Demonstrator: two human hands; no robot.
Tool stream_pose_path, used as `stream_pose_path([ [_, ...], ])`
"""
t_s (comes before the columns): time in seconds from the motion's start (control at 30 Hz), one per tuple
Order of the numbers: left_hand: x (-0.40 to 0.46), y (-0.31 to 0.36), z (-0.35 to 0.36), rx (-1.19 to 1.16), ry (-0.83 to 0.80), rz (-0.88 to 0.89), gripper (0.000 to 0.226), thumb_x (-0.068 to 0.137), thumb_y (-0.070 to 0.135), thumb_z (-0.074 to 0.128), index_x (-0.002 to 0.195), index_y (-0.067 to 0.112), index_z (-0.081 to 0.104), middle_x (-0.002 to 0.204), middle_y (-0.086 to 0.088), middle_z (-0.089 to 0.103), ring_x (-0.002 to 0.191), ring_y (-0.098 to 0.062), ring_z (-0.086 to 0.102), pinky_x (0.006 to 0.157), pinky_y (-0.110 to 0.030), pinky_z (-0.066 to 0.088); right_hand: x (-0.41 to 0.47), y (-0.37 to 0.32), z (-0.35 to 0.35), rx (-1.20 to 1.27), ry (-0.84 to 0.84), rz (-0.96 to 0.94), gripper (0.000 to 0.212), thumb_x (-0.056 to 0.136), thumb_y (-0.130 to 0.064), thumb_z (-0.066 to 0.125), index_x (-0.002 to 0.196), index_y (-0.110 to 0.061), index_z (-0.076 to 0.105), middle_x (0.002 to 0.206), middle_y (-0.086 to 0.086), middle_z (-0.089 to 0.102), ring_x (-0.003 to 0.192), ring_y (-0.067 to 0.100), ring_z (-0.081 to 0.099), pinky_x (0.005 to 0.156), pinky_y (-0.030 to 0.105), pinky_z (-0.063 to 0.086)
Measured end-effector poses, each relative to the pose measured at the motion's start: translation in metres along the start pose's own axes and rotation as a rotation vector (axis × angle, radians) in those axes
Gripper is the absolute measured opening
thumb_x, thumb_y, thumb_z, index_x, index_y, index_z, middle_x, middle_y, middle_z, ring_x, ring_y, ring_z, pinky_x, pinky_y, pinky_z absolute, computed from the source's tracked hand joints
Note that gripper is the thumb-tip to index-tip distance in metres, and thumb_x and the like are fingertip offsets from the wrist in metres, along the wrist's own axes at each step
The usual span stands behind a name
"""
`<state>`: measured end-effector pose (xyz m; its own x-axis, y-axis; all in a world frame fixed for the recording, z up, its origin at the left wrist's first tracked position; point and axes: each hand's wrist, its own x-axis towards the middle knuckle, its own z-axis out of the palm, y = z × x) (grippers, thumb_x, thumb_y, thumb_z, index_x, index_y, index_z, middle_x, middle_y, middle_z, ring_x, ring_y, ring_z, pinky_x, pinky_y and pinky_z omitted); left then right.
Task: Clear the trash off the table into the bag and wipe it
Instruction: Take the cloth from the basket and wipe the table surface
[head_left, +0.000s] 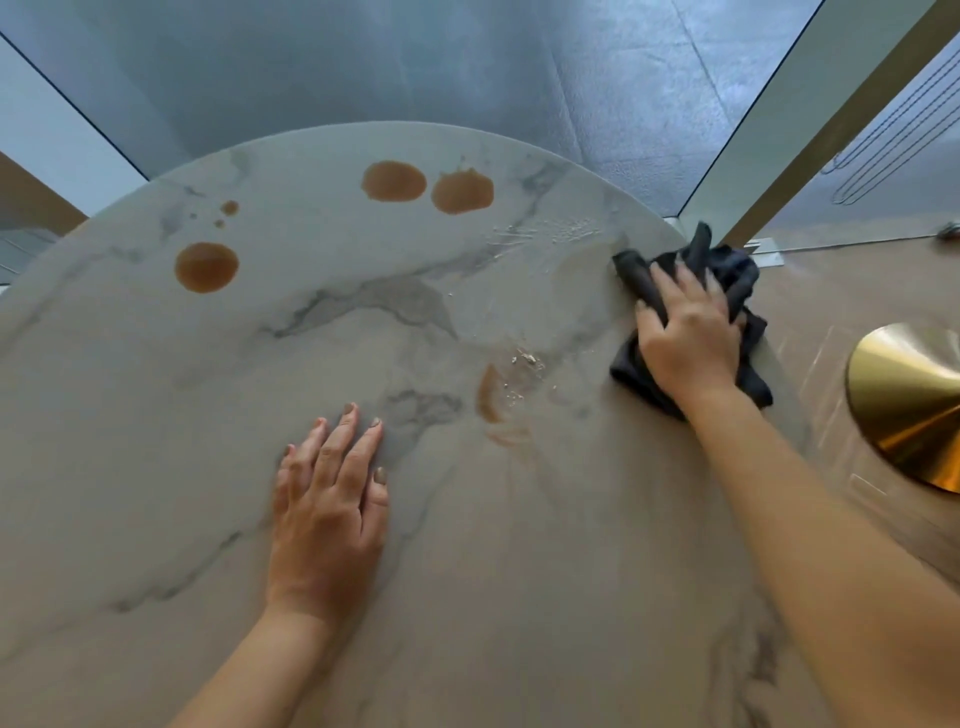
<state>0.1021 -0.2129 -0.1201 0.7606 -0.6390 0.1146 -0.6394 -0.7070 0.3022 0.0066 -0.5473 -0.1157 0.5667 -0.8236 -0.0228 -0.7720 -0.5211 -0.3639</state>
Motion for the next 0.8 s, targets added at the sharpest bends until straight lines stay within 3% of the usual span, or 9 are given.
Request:
stream_pose_path([
  [0.07, 0.0, -0.001, 0.0, 0.003, -0.001, 0.0, 0.047, 0.087, 0.03, 0.036, 0.128, 0.015, 0.052, 0.14, -0.007, 0.046, 0.131, -0.025, 0.032, 0.109, -0.045, 0.021, 0.043, -0.025, 0.008, -0.007, -0.014, 0.012, 0.05, 0.092, -0.038, 0.041, 0.141, -0.031, 0.033, 0.154, -0.007, 0.02, 0.142, 0.022, 0.009, 0.11, 0.058, 0.01],
  [0.13, -0.001, -0.002, 0.001, 0.006, -0.008, -0.002, 0.047, 0.087, 0.03, 0.036, 0.129, 0.016, 0.051, 0.141, -0.007, 0.045, 0.131, -0.025, 0.032, 0.109, -0.045, 0.021, 0.055, -0.059, 0.02, 0.01, -0.061, -0.11, 0.051, 0.092, -0.037, 0.042, 0.141, -0.031, 0.033, 0.154, -0.009, 0.019, 0.142, 0.021, 0.009, 0.11, 0.056, 0.008],
  [0.2, -0.001, -0.002, 0.0, 0.001, -0.018, -0.012, 0.047, 0.087, 0.03, 0.035, 0.13, 0.016, 0.051, 0.142, -0.006, 0.044, 0.132, -0.025, 0.031, 0.11, -0.044, 0.02, 0.029, -0.076, 0.028, 0.04, -0.127, -0.291, 0.05, 0.091, -0.035, 0.045, 0.14, -0.032, 0.035, 0.152, -0.011, 0.023, 0.142, 0.017, 0.011, 0.111, 0.052, 0.007],
  [0.3, -0.002, -0.001, 0.001, -0.001, -0.019, -0.008, 0.047, 0.087, 0.03, 0.035, 0.13, 0.017, 0.05, 0.142, -0.006, 0.044, 0.132, -0.026, 0.032, 0.11, -0.045, 0.021, -0.041, -0.045, 0.016, 0.079, -0.115, -0.485, 0.047, 0.088, -0.038, 0.043, 0.135, -0.032, 0.044, 0.147, -0.012, 0.036, 0.14, 0.014, 0.021, 0.109, 0.046, 0.015],
  [0.43, 0.001, 0.0, 0.002, -0.006, -0.014, -0.014, 0.047, 0.087, 0.029, 0.036, 0.128, 0.016, 0.052, 0.14, -0.006, 0.046, 0.131, -0.026, 0.034, 0.109, -0.048, 0.024, -0.01, 0.005, -0.007, 0.019, -0.083, -0.228, 0.053, 0.085, -0.043, 0.038, 0.137, -0.032, 0.041, 0.15, -0.009, 0.031, 0.14, 0.016, 0.019, 0.11, 0.052, 0.013],
  [0.5, 0.0, -0.001, 0.002, -0.02, -0.008, -0.011, 0.047, 0.086, 0.029, 0.037, 0.128, 0.016, 0.053, 0.14, -0.006, 0.046, 0.131, -0.026, 0.035, 0.108, -0.049, 0.025, 0.033, -0.012, -0.002, -0.018, -0.057, -0.123, 0.05, 0.091, -0.04, 0.04, 0.14, -0.032, 0.036, 0.153, -0.009, 0.023, 0.142, 0.019, 0.012, 0.111, 0.055, 0.009],
  [0.57, 0.002, -0.001, 0.002, -0.016, 0.002, -0.009, 0.047, 0.085, 0.028, 0.037, 0.128, 0.016, 0.053, 0.139, -0.006, 0.047, 0.13, -0.026, 0.034, 0.108, -0.047, 0.024, 0.062, -0.055, 0.016, -0.018, -0.066, -0.143, 0.049, 0.093, -0.036, 0.041, 0.141, -0.031, 0.033, 0.154, -0.009, 0.02, 0.142, 0.021, 0.009, 0.111, 0.056, 0.006],
  [0.7, 0.0, -0.002, 0.002, -0.017, 0.006, -0.015, 0.046, 0.086, 0.028, 0.037, 0.128, 0.017, 0.052, 0.14, -0.006, 0.047, 0.13, -0.026, 0.034, 0.109, -0.045, 0.023, 0.02, -0.124, 0.046, 0.045, -0.181, -0.456, 0.05, 0.091, -0.036, 0.042, 0.14, -0.032, 0.035, 0.152, -0.011, 0.024, 0.142, 0.018, 0.011, 0.112, 0.051, 0.005],
  [0.8, -0.002, 0.0, 0.001, -0.01, -0.002, -0.014, 0.047, 0.086, 0.028, 0.036, 0.129, 0.017, 0.051, 0.14, -0.006, 0.046, 0.131, -0.027, 0.035, 0.109, -0.046, 0.023, -0.044, -0.088, 0.035, 0.072, -0.225, -0.763, 0.051, 0.083, -0.038, 0.041, 0.132, -0.031, 0.048, 0.143, -0.01, 0.041, 0.137, 0.017, 0.028, 0.11, 0.043, 0.016],
])
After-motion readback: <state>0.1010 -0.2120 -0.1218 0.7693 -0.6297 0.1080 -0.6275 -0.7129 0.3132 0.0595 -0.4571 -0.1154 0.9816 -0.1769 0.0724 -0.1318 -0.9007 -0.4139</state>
